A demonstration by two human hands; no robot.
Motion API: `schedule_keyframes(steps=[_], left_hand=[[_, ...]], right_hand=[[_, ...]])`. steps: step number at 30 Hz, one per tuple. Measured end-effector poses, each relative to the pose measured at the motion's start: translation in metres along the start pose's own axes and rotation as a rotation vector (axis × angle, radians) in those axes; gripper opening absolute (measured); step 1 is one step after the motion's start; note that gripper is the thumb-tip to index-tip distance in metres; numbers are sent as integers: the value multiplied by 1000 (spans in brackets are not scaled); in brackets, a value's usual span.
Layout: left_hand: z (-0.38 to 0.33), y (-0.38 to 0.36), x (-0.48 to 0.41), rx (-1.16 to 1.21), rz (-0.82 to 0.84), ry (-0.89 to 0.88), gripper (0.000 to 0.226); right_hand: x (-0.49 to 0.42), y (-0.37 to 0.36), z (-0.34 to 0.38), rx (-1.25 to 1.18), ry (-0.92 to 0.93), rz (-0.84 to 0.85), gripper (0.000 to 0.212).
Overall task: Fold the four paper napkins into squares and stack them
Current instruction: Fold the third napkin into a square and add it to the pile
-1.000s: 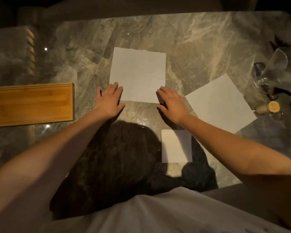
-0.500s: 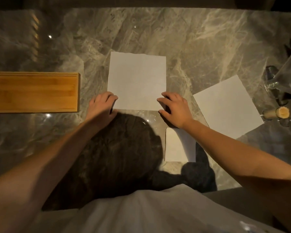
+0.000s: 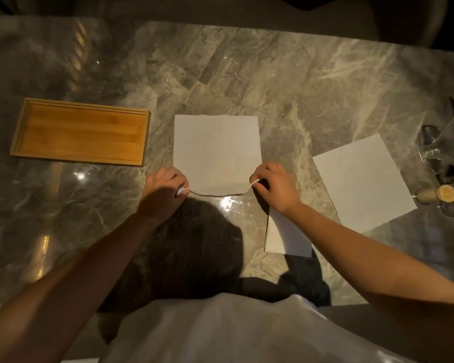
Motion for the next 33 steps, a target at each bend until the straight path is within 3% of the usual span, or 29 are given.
schedule_keyframes(steps=[3,7,9,11,13,16,17,21,26,33], left_hand=[[-3,1,9,69,33,-68,20],[-5,-2,23,189,158,-77,71],[-1,-3,25,213,193,-22,80],[2,-1,24,216,153,20,70],[9,7,22,288,8,87,46],[27,6,17,587,-37,403,24],[31,2,14,613,-7,467,23],[37,-1,7,517,54,447,19],[49,-4,19,484,51,530,9],[54,-2,28,564,13,562,27]], right_hand=[[4,3,6,-164,27,19,8],[13,8,10,-317,16,75,7],[19,9,13,-374,28,110,9],[25,8,15,-410,40,140,6],[30,8,17,-431,49,152,4],[37,7,15,-455,42,156,5],[38,7,15,-448,41,157,12],[38,4,14,-273,71,154,38],[30,-2,17,-204,30,65,19],[15,-13,12,-227,-177,22,14]])
Point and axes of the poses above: each hand's wrist, its own x-axis away from the middle knuckle, its own y-axis out of the back of the hand, z = x × y, the point moved 7 cm from there along -x, towards the middle knuckle
